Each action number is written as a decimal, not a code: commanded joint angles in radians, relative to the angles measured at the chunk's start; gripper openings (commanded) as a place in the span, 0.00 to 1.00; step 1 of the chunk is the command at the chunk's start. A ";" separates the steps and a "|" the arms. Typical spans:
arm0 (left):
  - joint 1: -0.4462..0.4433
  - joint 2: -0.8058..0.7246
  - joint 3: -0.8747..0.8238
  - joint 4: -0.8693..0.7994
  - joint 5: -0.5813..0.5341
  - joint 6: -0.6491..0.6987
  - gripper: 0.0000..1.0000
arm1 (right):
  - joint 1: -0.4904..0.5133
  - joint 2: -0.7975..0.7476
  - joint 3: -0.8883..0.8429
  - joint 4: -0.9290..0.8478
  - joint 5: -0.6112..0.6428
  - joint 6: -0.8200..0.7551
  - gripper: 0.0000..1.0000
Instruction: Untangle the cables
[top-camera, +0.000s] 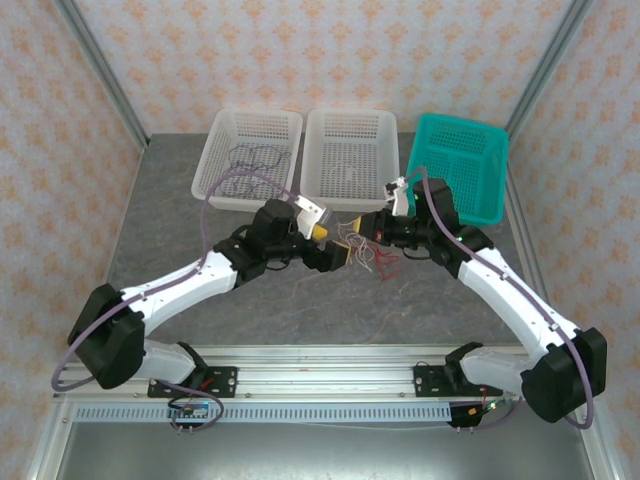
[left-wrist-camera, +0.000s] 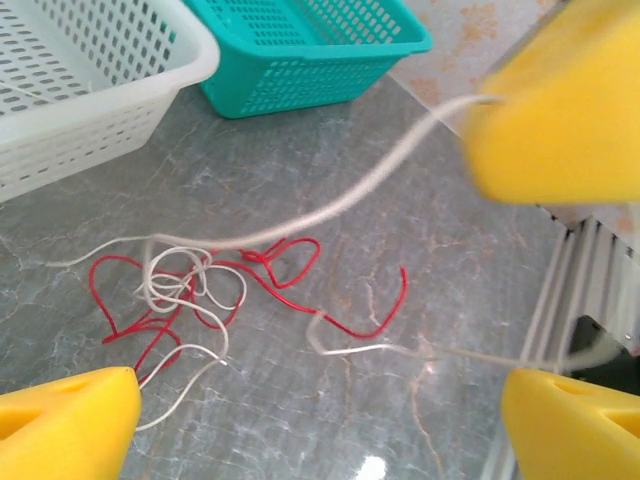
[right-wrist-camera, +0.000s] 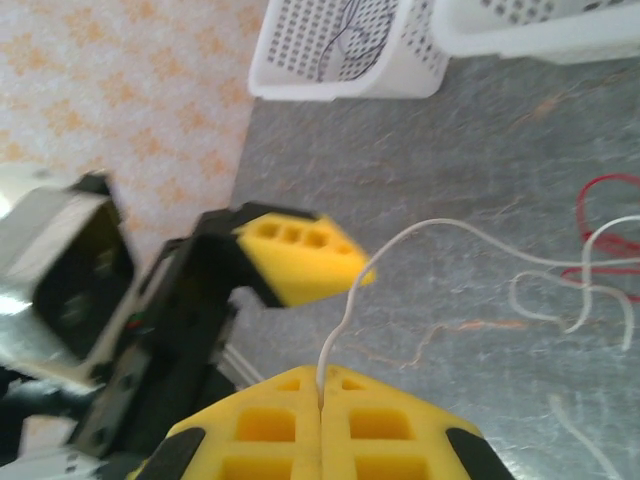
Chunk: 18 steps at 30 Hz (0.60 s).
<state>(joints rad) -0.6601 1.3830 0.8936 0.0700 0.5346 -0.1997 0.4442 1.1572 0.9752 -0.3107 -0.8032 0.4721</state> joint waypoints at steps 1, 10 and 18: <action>0.006 0.052 0.009 0.144 -0.100 -0.001 0.94 | 0.022 0.017 0.047 0.035 -0.094 0.022 0.00; 0.082 0.236 0.110 0.258 -0.148 -0.069 0.58 | 0.077 0.054 0.104 0.045 -0.134 0.047 0.00; 0.082 0.140 0.117 0.208 -0.095 -0.103 0.00 | 0.078 0.011 0.085 -0.020 -0.039 0.009 0.06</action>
<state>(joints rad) -0.5770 1.6024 0.9962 0.2516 0.4061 -0.2905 0.5175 1.2106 1.0439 -0.3065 -0.8730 0.4995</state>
